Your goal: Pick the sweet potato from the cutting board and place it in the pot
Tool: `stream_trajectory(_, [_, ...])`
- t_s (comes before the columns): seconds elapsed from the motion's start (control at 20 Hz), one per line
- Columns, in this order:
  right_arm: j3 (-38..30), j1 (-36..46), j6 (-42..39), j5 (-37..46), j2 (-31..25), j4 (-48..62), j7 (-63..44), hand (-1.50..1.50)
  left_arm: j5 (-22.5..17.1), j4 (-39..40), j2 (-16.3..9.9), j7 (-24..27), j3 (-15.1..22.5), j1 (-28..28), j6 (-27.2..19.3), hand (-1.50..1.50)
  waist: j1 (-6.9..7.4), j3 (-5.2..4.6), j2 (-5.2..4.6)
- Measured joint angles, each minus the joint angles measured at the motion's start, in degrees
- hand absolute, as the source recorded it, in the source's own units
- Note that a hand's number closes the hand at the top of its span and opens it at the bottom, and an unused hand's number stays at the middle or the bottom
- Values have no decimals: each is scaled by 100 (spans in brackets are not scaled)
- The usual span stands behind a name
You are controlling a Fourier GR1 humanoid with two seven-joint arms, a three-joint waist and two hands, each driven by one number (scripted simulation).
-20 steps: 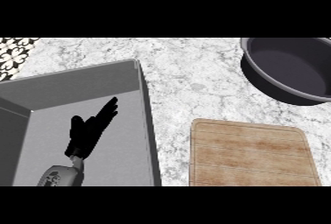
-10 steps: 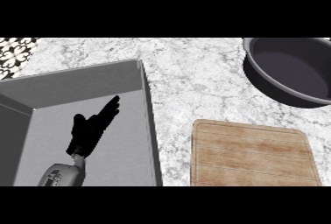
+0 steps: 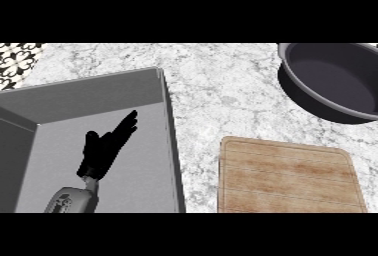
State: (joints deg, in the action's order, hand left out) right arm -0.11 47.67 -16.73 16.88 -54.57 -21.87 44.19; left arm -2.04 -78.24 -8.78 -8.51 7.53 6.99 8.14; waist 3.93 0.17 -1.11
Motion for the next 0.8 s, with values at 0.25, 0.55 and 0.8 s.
stream_trajectory(0.25, [387, 500, 368, 589, 435, 237, -49, 150, 47, 9, 20, 3, -11, -5, -40, 0, -36, -1, 5])
stream_trajectory(0.55, [1075, 732, 1608, 1592, 849, 355, -500, 150, 52, 66, 51, 16, -25, 85, -16, 0, -15, -2, -15])
stream_trajectory(0.8, [1636, 1049, 1586, 2308, 1266, 769, -1224, 150, 39, 18, 66, -48, -28, 60, -18, 0, -1, -8, -8])
